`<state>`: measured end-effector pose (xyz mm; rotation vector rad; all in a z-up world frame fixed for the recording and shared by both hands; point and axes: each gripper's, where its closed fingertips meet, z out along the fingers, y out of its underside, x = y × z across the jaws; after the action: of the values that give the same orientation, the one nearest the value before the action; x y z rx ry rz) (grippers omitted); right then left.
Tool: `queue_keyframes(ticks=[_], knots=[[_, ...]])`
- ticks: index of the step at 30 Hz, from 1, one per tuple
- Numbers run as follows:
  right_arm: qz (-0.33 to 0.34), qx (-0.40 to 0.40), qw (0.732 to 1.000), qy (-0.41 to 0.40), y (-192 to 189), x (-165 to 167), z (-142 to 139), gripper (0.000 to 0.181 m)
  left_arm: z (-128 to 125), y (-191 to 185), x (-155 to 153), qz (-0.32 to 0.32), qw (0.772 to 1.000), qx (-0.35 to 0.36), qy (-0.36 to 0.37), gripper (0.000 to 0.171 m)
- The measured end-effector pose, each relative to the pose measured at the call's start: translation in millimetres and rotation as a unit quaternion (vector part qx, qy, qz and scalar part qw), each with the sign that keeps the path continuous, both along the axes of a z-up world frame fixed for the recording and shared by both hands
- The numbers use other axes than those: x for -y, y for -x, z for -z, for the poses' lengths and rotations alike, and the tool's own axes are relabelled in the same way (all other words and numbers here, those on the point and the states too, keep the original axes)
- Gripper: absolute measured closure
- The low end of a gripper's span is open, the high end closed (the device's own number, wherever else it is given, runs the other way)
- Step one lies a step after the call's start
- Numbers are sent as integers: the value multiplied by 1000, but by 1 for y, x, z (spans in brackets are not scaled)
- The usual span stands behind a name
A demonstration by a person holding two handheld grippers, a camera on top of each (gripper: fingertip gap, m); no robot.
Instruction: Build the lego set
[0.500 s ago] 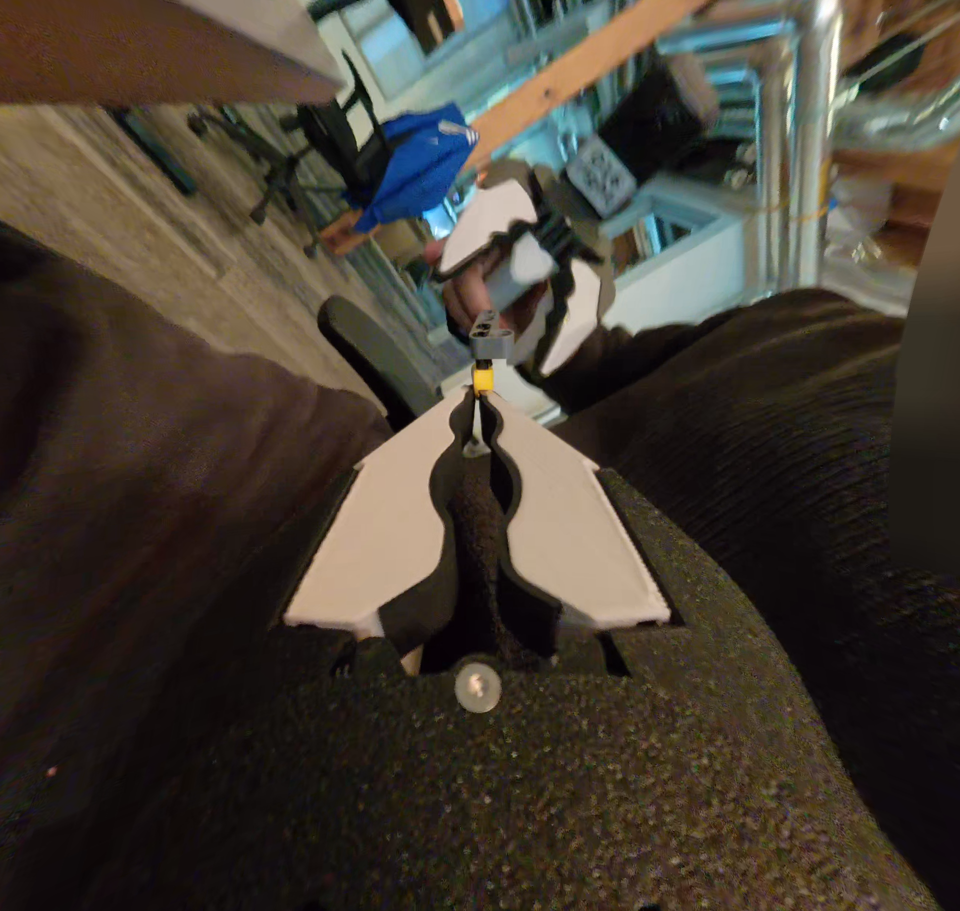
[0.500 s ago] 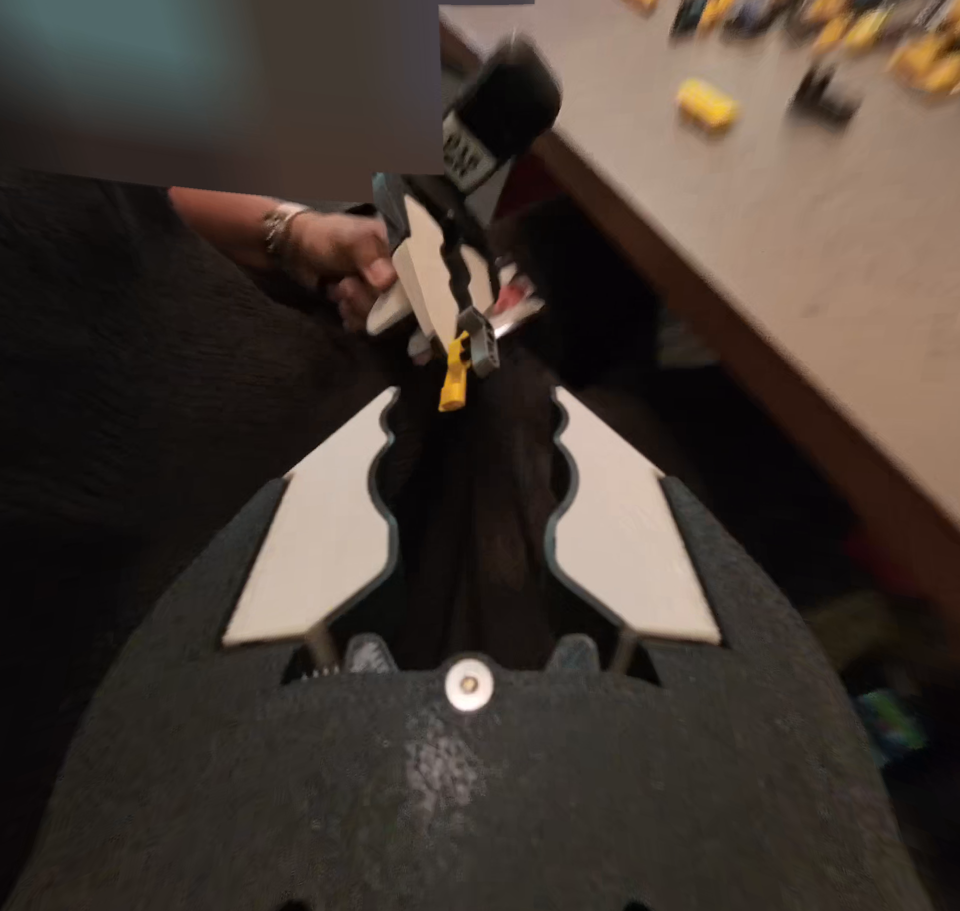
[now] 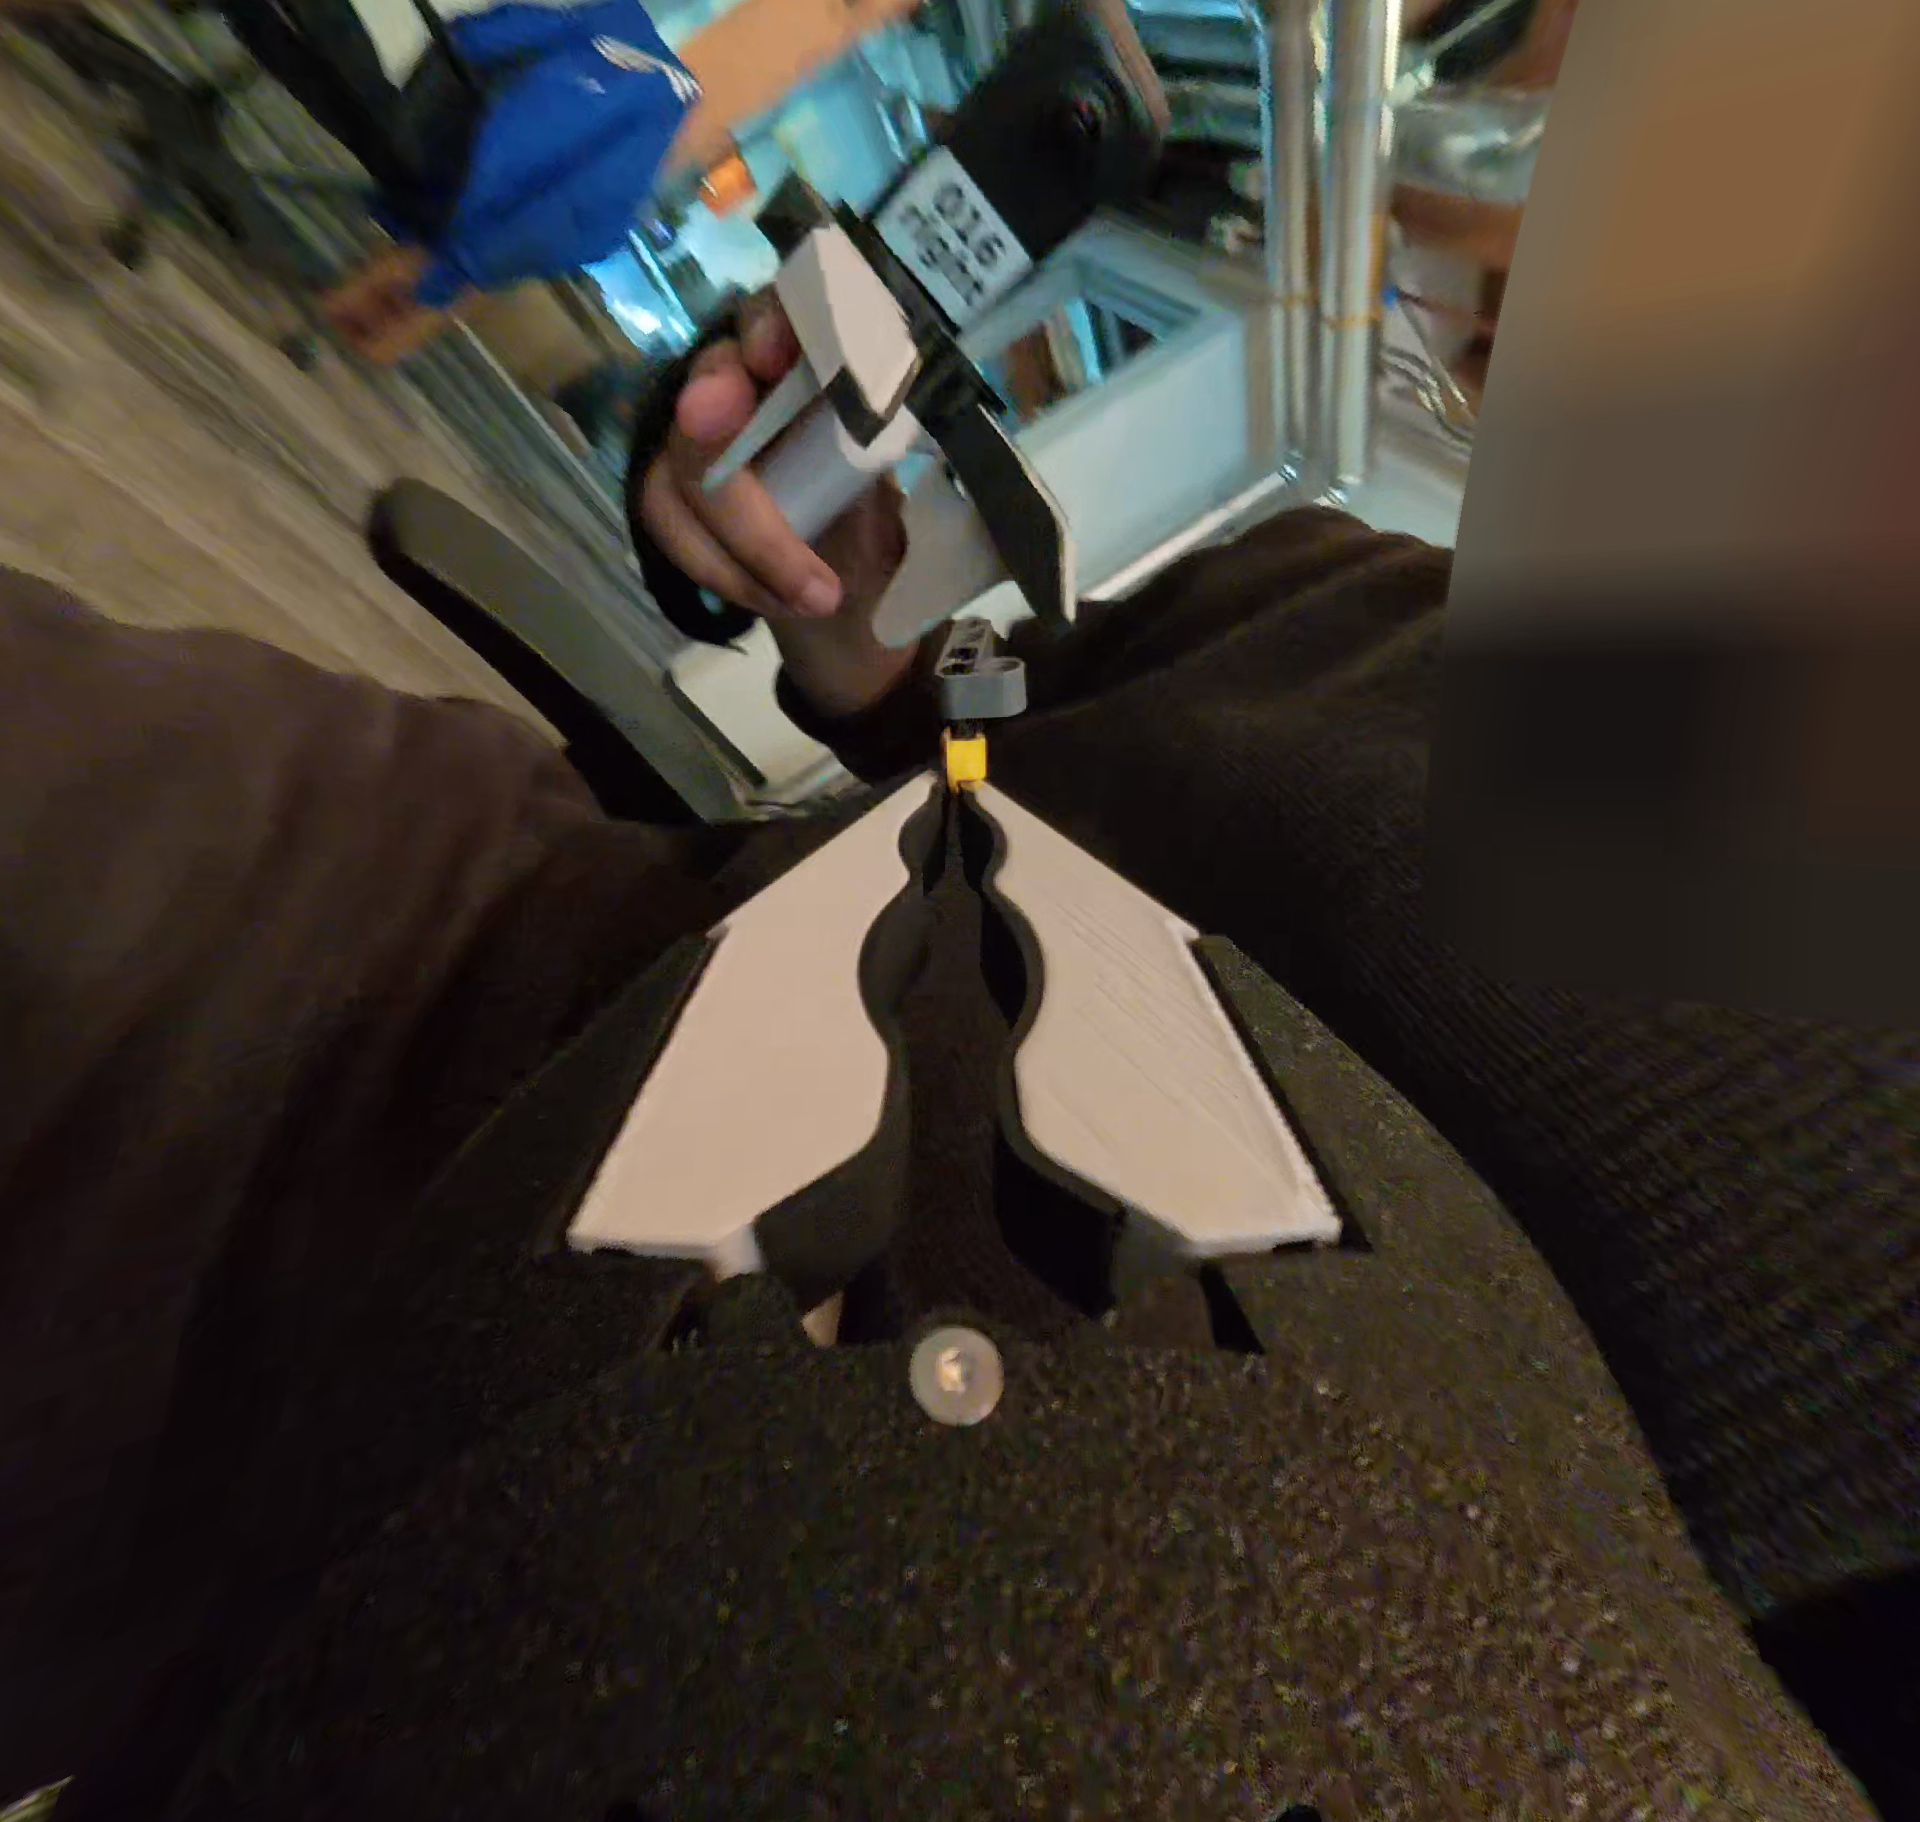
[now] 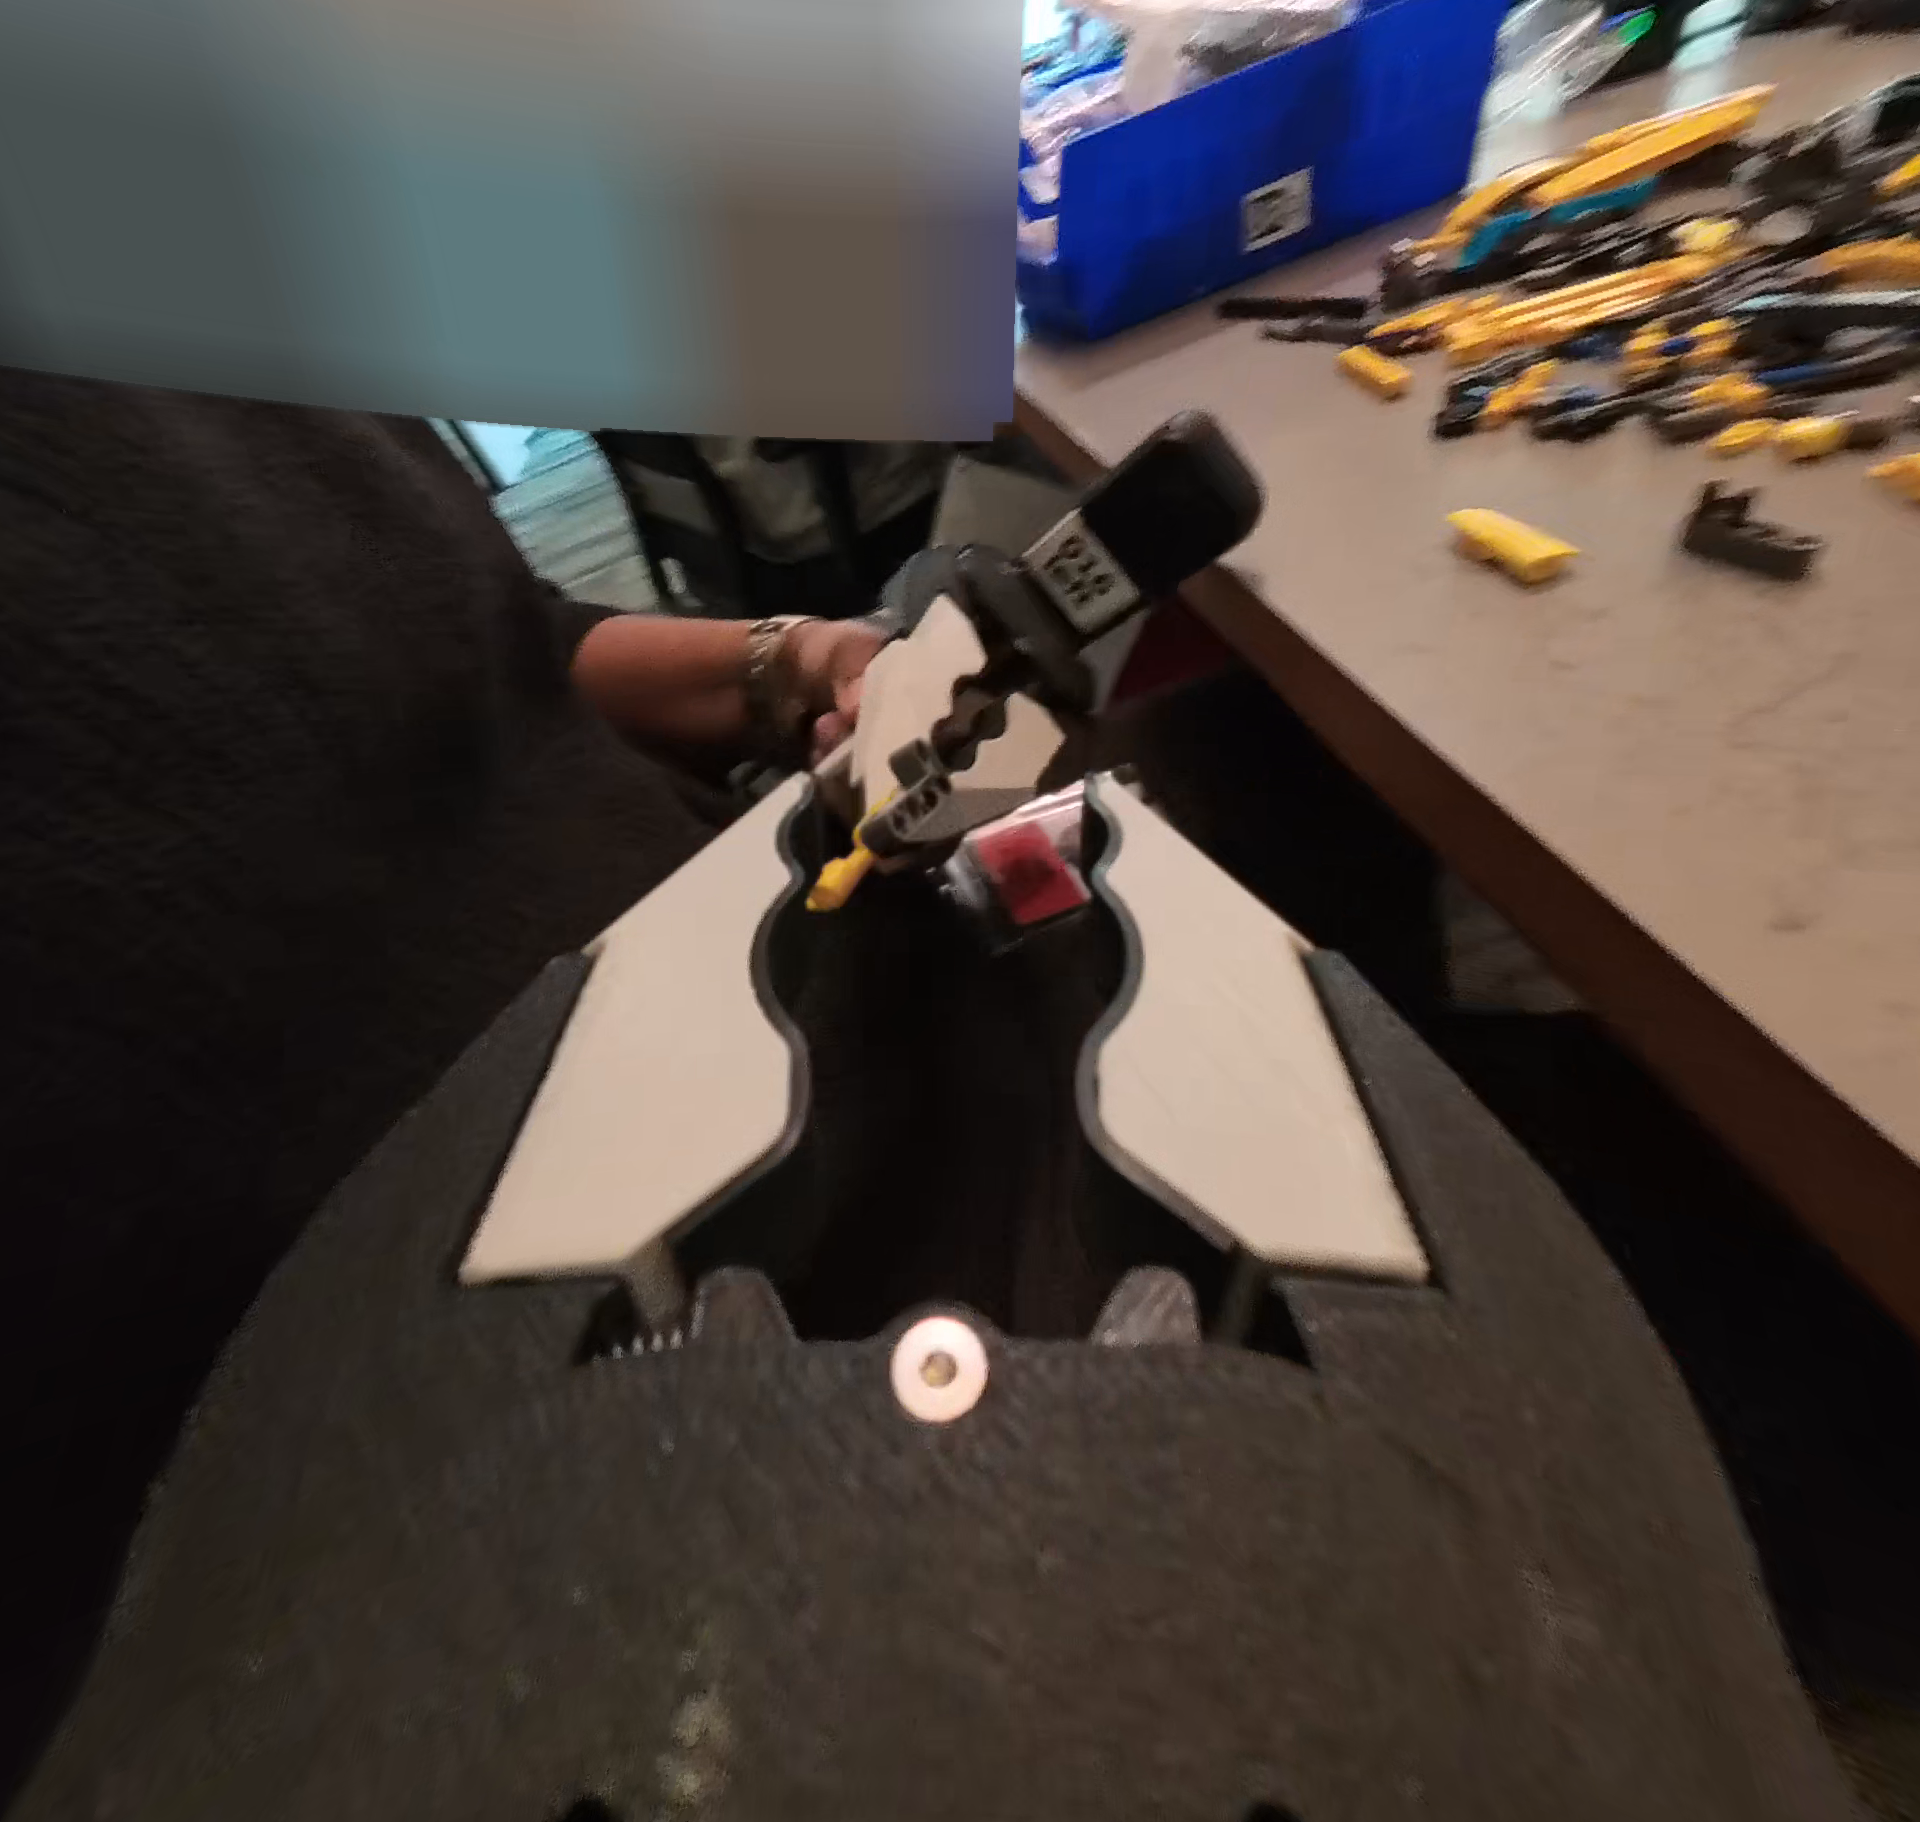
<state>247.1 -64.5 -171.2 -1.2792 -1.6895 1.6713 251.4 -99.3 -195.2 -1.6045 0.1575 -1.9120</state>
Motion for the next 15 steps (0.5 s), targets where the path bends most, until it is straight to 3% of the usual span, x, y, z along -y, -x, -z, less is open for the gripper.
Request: queue_keyframes(ticks=[2, 5, 15], knots=[[-41, 9, 999, -4, -6, 11, 2, 133, -1, -6, 10, 45, 999, 13, 1, 171], [-104, 5, 993, -52, -16, 32, 10, 156, 5, -19, 22, 89, 996, 5, -3, 171], [-189, 72, 973, -110, -29, 55, 28, 155, 13, -27, 31, 112, 994, -4, 9, 171]])
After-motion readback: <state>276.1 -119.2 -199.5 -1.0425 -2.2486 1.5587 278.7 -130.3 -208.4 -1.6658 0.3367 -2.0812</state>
